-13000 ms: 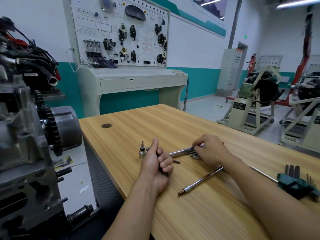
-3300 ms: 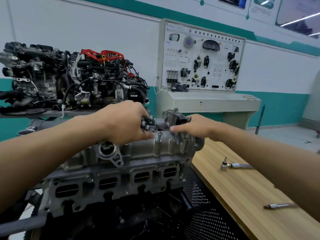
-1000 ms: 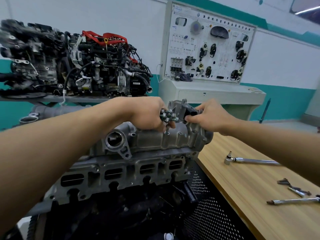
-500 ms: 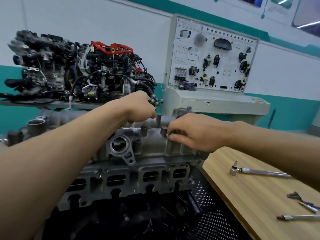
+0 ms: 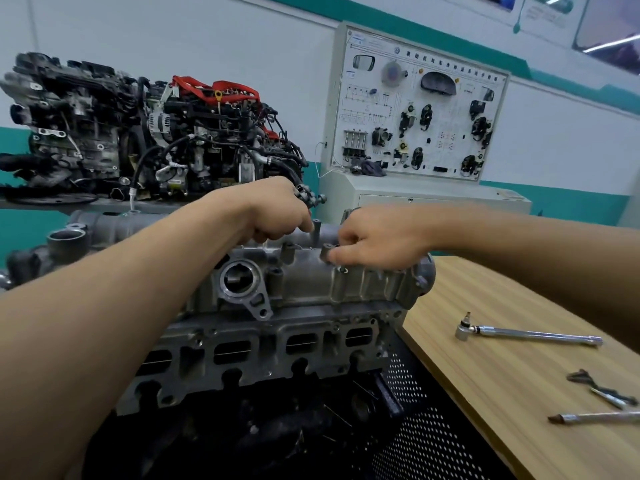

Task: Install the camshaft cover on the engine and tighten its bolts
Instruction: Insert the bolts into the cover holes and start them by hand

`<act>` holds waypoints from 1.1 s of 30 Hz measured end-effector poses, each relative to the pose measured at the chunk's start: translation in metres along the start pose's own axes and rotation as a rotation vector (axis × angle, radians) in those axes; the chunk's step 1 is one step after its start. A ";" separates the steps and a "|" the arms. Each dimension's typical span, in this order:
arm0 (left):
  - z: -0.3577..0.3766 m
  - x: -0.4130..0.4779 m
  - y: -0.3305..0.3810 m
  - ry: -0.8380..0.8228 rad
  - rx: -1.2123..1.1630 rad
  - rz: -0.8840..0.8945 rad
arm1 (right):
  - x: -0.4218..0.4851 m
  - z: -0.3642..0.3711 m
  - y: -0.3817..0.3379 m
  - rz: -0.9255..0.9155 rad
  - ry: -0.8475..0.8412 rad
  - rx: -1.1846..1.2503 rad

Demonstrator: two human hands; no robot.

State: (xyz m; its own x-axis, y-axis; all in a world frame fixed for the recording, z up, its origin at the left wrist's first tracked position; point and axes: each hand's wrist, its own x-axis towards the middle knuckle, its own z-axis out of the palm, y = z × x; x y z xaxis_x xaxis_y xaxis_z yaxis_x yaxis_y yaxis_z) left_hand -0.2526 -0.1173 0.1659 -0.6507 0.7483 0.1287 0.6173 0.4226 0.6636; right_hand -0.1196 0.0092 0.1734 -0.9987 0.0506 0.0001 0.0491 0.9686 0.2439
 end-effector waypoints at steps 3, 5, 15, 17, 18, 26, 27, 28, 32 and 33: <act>0.000 0.000 0.000 -0.014 -0.002 -0.005 | 0.003 -0.005 -0.001 -0.031 -0.106 -0.018; 0.000 -0.001 0.001 -0.015 0.013 -0.005 | 0.004 -0.003 -0.003 -0.041 -0.071 -0.080; 0.002 -0.001 0.000 -0.016 0.024 -0.029 | -0.004 0.003 -0.005 -0.021 0.027 -0.098; 0.001 -0.004 0.002 -0.002 0.007 -0.018 | -0.007 0.005 -0.006 -0.032 0.030 -0.094; 0.001 -0.007 0.005 0.016 0.004 -0.001 | -0.007 0.006 -0.006 -0.038 0.040 -0.096; -0.022 -0.067 -0.005 0.355 0.059 0.305 | -0.008 0.010 0.000 -0.055 0.081 -0.028; -0.017 -0.075 -0.010 0.403 0.028 0.321 | -0.007 0.010 0.001 -0.054 0.092 -0.039; -0.010 -0.080 -0.014 0.456 -0.005 0.335 | -0.006 0.010 0.001 -0.054 0.105 -0.054; 0.009 -0.078 -0.016 0.715 -0.352 0.365 | -0.004 0.014 0.004 -0.019 0.150 -0.063; 0.009 -0.076 -0.016 0.763 -0.416 0.367 | -0.004 0.014 0.004 -0.001 0.149 -0.064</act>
State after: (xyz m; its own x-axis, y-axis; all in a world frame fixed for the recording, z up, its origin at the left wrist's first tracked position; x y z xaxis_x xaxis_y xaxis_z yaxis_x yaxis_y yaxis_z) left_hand -0.2090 -0.1767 0.1387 -0.6514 0.1991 0.7321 0.7298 -0.0997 0.6764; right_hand -0.1156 0.0162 0.1612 -0.9897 0.0084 0.1427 0.0521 0.9508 0.3055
